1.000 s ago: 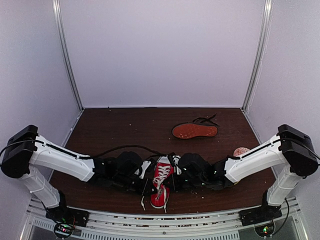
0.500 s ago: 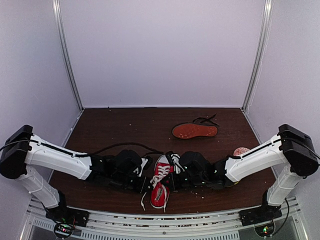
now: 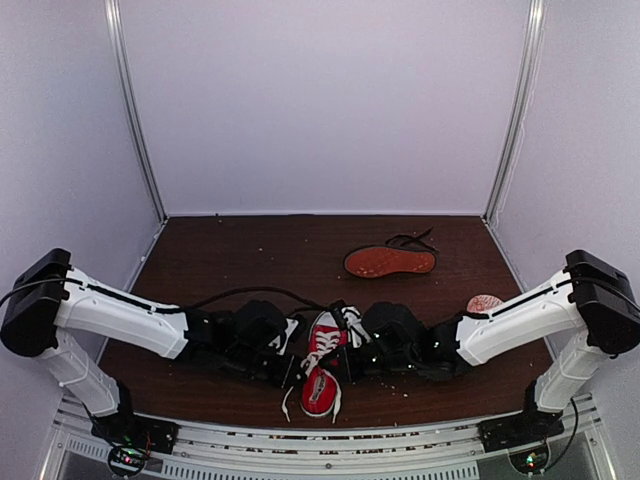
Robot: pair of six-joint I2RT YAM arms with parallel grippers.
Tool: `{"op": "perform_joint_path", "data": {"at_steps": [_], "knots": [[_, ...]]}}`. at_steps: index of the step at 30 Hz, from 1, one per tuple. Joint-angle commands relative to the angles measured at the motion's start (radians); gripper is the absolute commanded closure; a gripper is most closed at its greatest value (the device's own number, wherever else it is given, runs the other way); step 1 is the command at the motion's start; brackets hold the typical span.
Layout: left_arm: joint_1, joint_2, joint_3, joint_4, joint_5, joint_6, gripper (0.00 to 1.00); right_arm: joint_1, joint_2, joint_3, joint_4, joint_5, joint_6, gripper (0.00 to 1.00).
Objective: Tie the shoes
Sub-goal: Cross the half-tied shoelace with the shoelace loop.
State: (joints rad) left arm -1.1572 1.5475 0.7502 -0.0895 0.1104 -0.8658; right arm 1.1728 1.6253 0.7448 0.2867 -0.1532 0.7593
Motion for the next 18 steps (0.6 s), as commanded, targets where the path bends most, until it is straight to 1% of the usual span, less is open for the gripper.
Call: {"op": "perform_joint_path", "data": {"at_steps": [1,8,10,14,18], "knots": [[0.005,0.026,0.034,-0.030,0.018,0.026,1.00,0.005,-0.019,0.013,0.003,0.029,-0.027,1.00],[0.005,-0.004,0.038,-0.040,-0.019,0.027,0.99,0.004,0.048,0.034,-0.002,0.012,-0.021,1.00],[0.006,-0.030,0.040,-0.052,-0.047,0.027,0.93,0.004,0.060,0.030,0.005,0.005,-0.015,1.00],[0.016,-0.094,0.050,-0.086,-0.105,0.029,0.74,0.004,0.065,0.012,0.010,0.006,-0.007,1.00],[0.049,-0.148,0.076,-0.105,-0.123,0.059,0.62,0.004,0.064,-0.013,0.025,0.004,0.005,1.00]]}}
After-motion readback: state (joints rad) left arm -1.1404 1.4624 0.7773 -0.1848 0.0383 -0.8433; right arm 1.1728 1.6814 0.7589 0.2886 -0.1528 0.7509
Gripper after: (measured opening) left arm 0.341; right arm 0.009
